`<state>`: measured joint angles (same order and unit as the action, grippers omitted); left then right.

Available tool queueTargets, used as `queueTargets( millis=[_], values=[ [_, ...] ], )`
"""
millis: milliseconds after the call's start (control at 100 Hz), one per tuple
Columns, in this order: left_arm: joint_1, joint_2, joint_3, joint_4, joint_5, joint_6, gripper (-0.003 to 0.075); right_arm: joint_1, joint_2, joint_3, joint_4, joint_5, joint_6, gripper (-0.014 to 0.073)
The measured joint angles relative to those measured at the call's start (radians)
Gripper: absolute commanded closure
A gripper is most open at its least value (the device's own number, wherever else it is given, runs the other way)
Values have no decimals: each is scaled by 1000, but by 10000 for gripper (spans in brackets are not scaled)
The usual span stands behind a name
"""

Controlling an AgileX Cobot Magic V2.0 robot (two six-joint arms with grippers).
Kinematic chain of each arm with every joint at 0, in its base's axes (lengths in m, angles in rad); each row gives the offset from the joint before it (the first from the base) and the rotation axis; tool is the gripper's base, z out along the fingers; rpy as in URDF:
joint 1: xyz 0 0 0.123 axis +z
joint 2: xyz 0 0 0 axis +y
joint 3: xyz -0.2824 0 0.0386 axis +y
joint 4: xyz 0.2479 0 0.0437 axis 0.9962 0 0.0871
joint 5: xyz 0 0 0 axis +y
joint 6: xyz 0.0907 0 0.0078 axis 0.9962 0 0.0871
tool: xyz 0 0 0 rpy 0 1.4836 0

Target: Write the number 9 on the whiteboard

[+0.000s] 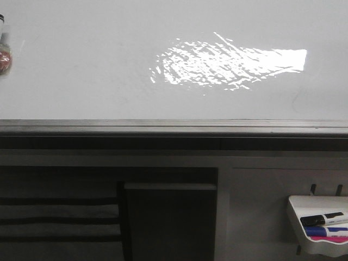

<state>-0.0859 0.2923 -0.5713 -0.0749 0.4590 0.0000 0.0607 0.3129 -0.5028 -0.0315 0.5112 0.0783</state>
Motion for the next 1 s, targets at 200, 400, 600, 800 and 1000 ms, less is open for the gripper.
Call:
queueTargets(
  millis=[200,400,600,800,1000],
  values=[
    [0,88,-12,6,31,0,741,0,86,-24,0,34,0,666],
    [0,116,-12,8,32,0,741,0,91,-25,2,41,0,666],
    [0,117,-12,8,32,0,741,0,91,-25,2,41,0,666],
    [0,117,-12,12,32,0,741,0,93,-25,2,41,0,666],
    [0,117,-12,24,27,0,637,0,93,-25,-1,50,0,583]
  ],
)
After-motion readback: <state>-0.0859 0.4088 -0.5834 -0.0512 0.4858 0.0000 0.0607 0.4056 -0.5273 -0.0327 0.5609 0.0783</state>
